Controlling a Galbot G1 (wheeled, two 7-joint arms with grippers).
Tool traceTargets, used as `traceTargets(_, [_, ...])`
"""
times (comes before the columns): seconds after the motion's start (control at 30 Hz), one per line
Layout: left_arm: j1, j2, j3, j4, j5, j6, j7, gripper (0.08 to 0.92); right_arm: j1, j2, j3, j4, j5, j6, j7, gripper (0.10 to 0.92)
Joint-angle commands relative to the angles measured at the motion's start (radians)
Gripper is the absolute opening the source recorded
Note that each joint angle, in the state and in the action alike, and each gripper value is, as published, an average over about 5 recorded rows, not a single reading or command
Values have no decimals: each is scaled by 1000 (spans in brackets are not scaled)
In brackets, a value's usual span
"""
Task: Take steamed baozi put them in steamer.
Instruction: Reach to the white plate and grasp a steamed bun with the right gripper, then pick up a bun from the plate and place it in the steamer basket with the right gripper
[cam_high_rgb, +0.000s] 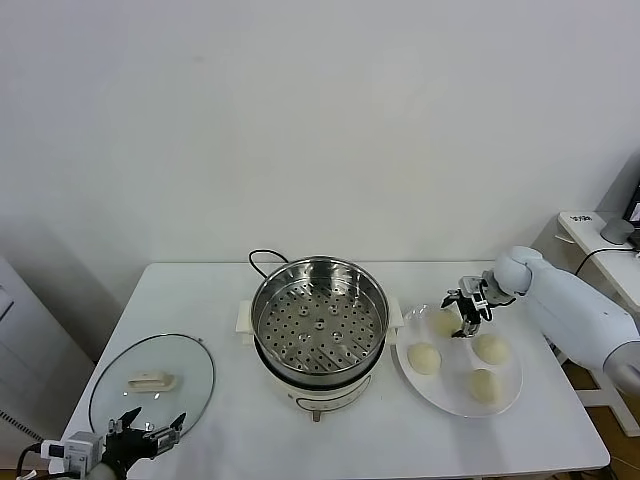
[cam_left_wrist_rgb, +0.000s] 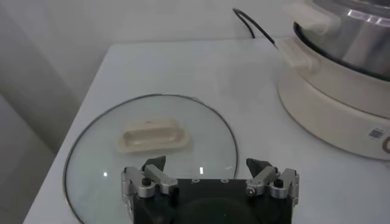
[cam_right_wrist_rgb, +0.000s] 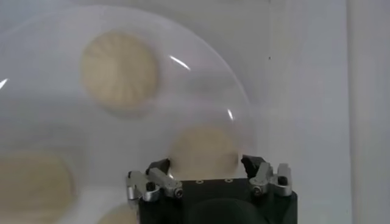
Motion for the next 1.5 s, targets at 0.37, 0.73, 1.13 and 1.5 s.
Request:
traceTargets(0.37, [6, -12, 1, -11, 4, 6, -8, 823, 34, -20, -44, 49, 25, 5, -36, 518])
traceTargets(0.73, [10, -10, -1, -22, 6, 10, -15, 823, 449, -175, -337, 363, 241, 91, -90, 526])
traceTargets(1.13, [14, -12, 3, -32, 12, 10, -17, 823, 648, 45, -413, 332, 299, 393, -170, 534])
traceTargets(1.5, [28, -20, -5, -40, 17, 9, -19, 823, 608, 279, -322, 266, 191, 683, -222, 535])
